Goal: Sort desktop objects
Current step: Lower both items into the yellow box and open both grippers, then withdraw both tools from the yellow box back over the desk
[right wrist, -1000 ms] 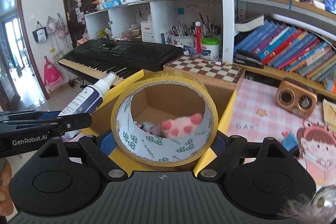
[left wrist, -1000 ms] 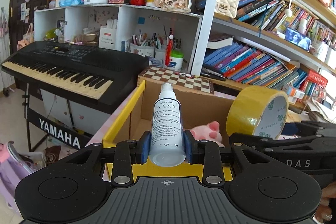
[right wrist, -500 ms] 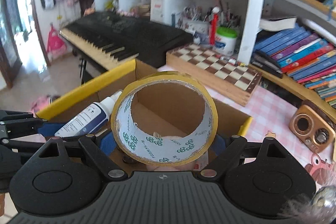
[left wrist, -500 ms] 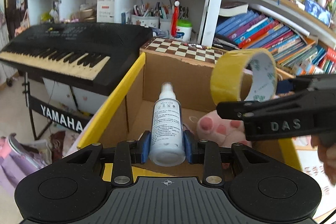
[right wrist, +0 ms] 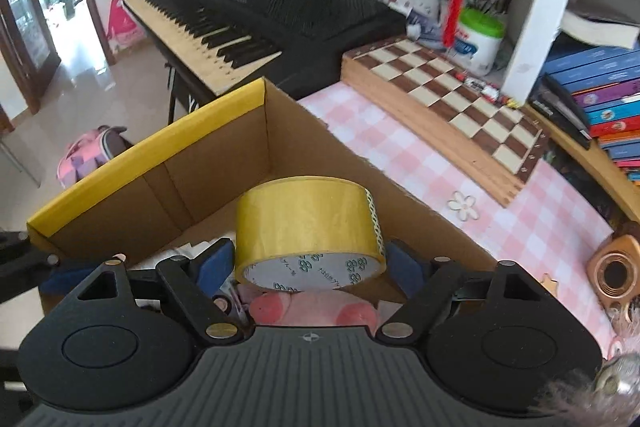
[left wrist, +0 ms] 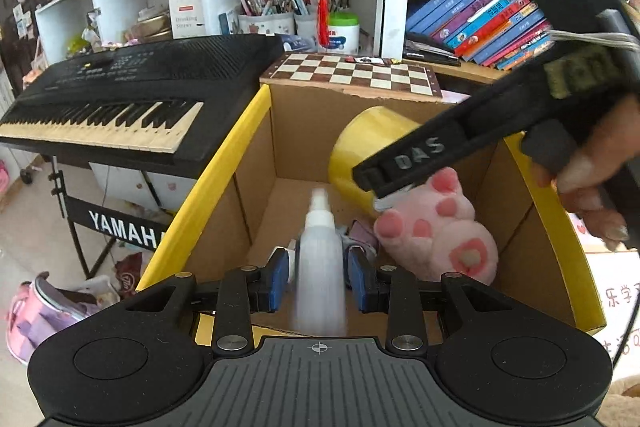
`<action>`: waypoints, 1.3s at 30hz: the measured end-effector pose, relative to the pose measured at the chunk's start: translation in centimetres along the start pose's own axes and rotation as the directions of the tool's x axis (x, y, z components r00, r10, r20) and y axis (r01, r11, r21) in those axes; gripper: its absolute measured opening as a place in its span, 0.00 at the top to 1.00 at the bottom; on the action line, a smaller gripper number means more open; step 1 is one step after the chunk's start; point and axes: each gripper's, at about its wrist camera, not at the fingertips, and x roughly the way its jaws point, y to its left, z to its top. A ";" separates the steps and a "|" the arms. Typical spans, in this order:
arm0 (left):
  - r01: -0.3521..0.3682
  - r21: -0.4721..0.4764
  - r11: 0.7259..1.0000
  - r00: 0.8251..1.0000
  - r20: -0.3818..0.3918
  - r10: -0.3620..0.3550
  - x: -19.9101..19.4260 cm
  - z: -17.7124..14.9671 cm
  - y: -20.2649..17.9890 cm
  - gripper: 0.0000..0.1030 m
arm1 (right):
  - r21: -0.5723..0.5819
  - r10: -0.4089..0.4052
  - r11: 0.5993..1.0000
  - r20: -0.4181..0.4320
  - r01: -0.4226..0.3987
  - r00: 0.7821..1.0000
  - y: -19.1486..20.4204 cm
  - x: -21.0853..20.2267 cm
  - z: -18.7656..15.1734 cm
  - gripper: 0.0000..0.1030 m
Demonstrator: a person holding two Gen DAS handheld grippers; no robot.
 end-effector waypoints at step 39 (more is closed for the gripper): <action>0.023 -0.041 0.999 0.950 0.313 -0.009 -11.1 -2.8 -0.1 0.06 | 0.290 -0.251 0.945 0.349 0.151 0.903 2.0 -15.5 -10.2 0.17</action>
